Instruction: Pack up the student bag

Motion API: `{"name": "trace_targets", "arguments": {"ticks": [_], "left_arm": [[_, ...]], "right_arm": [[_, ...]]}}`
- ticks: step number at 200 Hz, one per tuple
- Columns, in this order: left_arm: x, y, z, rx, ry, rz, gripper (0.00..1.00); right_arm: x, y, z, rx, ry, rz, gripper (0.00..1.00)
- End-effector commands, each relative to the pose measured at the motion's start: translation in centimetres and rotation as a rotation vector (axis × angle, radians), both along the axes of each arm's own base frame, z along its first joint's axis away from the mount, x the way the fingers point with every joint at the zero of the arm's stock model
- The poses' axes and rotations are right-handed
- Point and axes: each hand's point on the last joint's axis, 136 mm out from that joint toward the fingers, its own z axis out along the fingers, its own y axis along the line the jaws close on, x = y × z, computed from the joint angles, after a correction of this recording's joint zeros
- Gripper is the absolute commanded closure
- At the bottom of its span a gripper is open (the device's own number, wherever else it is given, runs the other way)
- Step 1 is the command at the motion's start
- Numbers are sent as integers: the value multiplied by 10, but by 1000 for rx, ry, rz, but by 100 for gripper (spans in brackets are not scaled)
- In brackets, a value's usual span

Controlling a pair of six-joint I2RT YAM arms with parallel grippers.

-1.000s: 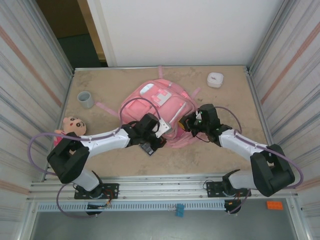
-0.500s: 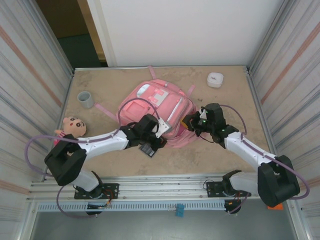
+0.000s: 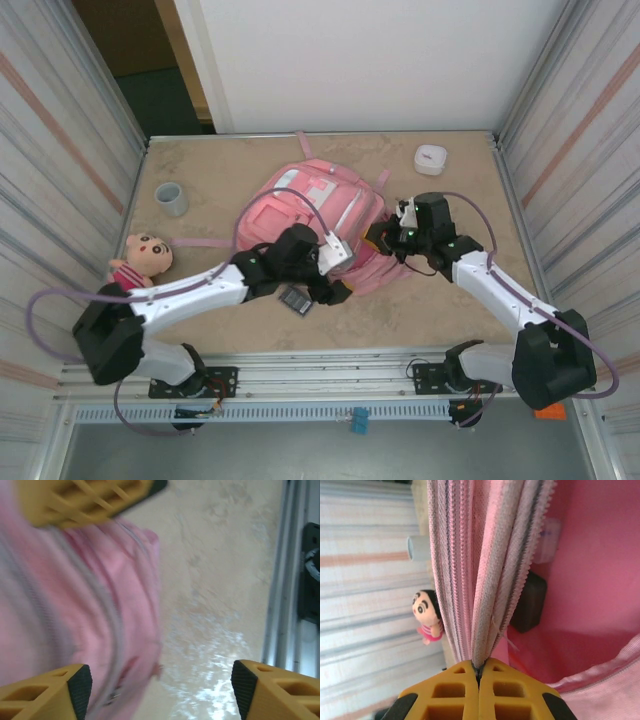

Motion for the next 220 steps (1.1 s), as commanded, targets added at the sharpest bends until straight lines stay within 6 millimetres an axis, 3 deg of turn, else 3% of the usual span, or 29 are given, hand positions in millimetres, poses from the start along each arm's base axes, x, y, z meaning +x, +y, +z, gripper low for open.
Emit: {"name": "trace_targets", "arguments": {"ticks": [1, 36, 86, 106, 124, 131, 147, 157, 174, 198, 220], "left_arm": [[19, 41, 3, 120, -188, 22, 20], [49, 76, -10, 268, -330, 65, 12], [65, 72, -57, 405, -338, -38, 8], [70, 67, -68, 401, -334, -49, 19], [69, 60, -72, 387, -313, -69, 49], [66, 57, -74, 379, -295, -86, 60], [63, 54, -75, 363, -266, -100, 85], [63, 52, -73, 346, -252, -91, 95], [60, 48, -68, 289, -201, -89, 98], [49, 47, -62, 214, -76, -109, 99], [42, 52, -58, 169, 29, -115, 100]], "right_arm": [[-13, 7, 23, 21, -76, 169, 100], [-10, 12, 44, 32, -122, 233, 100], [-2, 13, 46, 36, -126, 251, 100], [0, 14, 44, 38, -123, 255, 100], [2, 10, 38, 28, -108, 241, 97], [3, 7, 35, 15, -103, 229, 93], [2, -4, 21, -61, -101, 202, 71], [-2, -13, 8, -142, -95, 184, 60], [-16, -30, -5, -278, -104, 164, 57], [-43, -54, -7, -506, -154, 152, 56], [-71, -55, -9, -647, -205, 192, 53]]}}
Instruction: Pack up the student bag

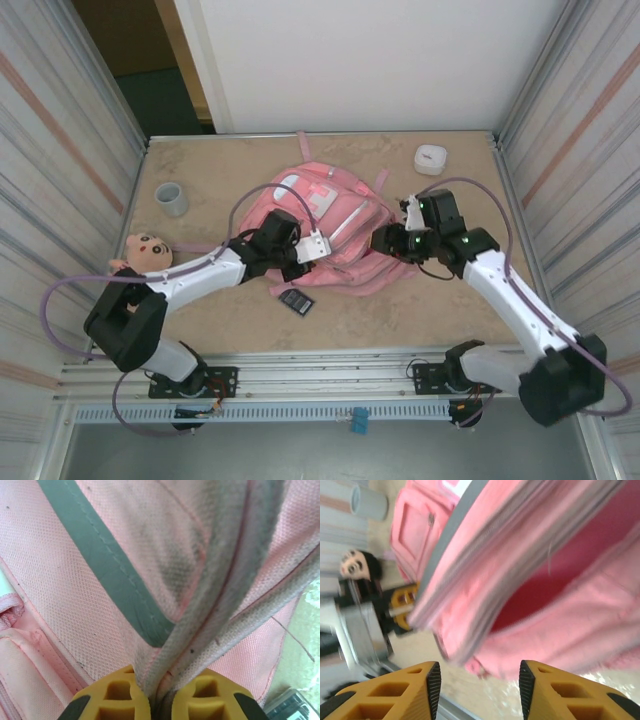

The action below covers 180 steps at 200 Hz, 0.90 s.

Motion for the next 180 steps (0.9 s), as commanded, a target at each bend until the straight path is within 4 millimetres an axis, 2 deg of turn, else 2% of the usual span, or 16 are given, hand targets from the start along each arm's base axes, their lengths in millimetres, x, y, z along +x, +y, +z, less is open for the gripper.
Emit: {"name": "trace_targets", "arguments": {"ticks": [1, 30, 68, 96, 115, 138, 180], "left_arm": [[-26, -9, 10, -120, 228, -24, 100], [-28, -4, 15, -156, 295, -25, 100], [-24, -6, 17, -159, 357, -11, 100], [-19, -12, 17, -187, 422, 18, 99], [-20, -16, 18, -204, 475, 20, 99], [-21, -22, 20, -225, 537, 39, 98], [-24, -27, 24, -257, 583, 36, 98]], "right_arm": [[-31, -28, -17, -259, -50, 1, 54], [-54, -5, -19, -272, -102, 89, 53], [-56, 39, -14, -363, -161, 228, 54], [-49, 64, -18, -446, -202, 280, 54], [-37, 77, -20, -438, -212, 241, 52], [-22, 82, -23, -448, -183, 136, 51], [-1, 86, -46, -492, -174, 26, 51]]}}
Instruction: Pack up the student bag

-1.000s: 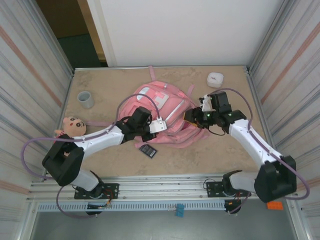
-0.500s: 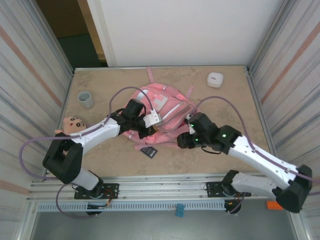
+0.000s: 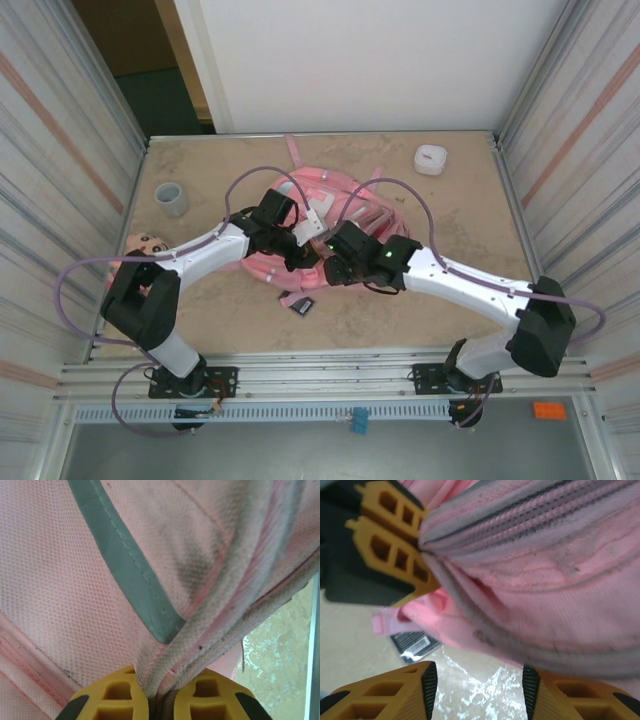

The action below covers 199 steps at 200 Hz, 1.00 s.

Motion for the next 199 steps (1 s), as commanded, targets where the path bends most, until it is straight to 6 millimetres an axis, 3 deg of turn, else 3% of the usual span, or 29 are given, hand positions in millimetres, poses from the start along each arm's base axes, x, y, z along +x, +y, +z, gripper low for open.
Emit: {"name": "trace_targets", "arguments": {"ticks": [1, 27, 59, 90, 120, 154, 199], "left_arm": [[-17, -11, 15, -91, 152, -11, 98], [-19, -11, 16, -91, 156, -22, 98], [-19, -7, 14, -70, 134, -25, 98], [-15, 1, 6, -9, 95, -16, 98], [-6, 12, -6, 71, 37, 8, 98], [0, 26, -15, 167, -20, 4, 98], [9, 33, -10, 219, -130, -44, 98]], "right_arm": [[20, 2, 1, 7, -60, -108, 51], [37, 2, -5, -14, -95, -167, 56], [46, -28, -1, -110, -144, -251, 83], [43, -59, 6, -112, -126, -295, 100], [33, -75, 8, -45, -37, -235, 100], [19, -92, -4, 7, 173, -177, 100], [9, -97, -16, -40, 304, -66, 100]]}}
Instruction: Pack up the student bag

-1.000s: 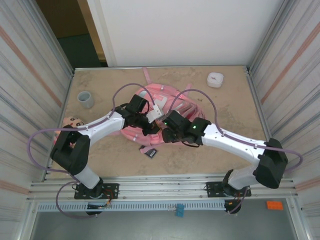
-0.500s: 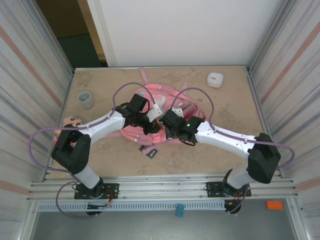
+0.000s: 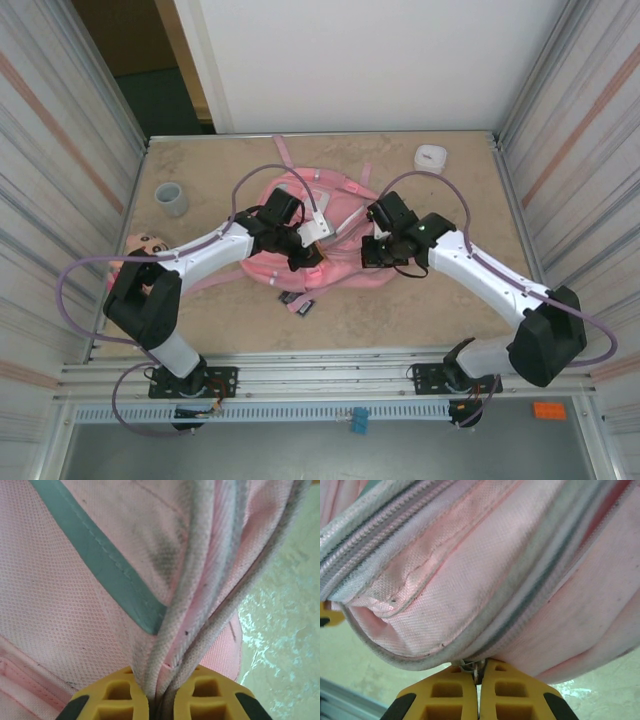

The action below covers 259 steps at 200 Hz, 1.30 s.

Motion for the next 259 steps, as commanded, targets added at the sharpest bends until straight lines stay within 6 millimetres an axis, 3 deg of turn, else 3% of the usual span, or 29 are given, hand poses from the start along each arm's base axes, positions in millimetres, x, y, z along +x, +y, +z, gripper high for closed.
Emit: {"name": "trace_targets", "arguments": {"ticks": [1, 26, 60, 97, 130, 150, 176, 198, 217, 237, 259], "left_arm": [[2, 32, -8, 133, -27, 5, 98], [5, 40, -7, 173, -95, -50, 95], [26, 58, 0, 174, -148, -12, 90], [48, 74, 15, 99, -238, 66, 68], [61, 82, 20, 61, -308, 195, 38], [48, 79, 26, -11, -259, 229, 30], [15, 73, 42, -100, -226, 236, 24], [-26, 55, 60, -202, -220, 121, 21], [-49, 40, 66, -205, -240, 34, 21], [-55, 26, 61, -133, -280, -33, 21], [-44, 12, 57, -86, -321, -55, 23]], "right_arm": [[-15, -31, -15, -127, 104, 37, 100], [-18, -26, -14, -79, 131, 71, 100], [-38, 25, -6, 167, 170, 159, 100], [-44, 72, 7, 334, 131, 162, 100], [-39, 95, 12, 400, 97, 144, 100], [-32, 97, 12, 423, 88, 113, 100], [-27, 92, 8, 409, 87, 111, 100], [-27, 90, 10, 424, 88, 142, 100], [-27, 88, 17, 451, 85, 164, 100], [-27, 85, 20, 471, 88, 171, 100], [-28, 86, 22, 489, 93, 182, 100]]}}
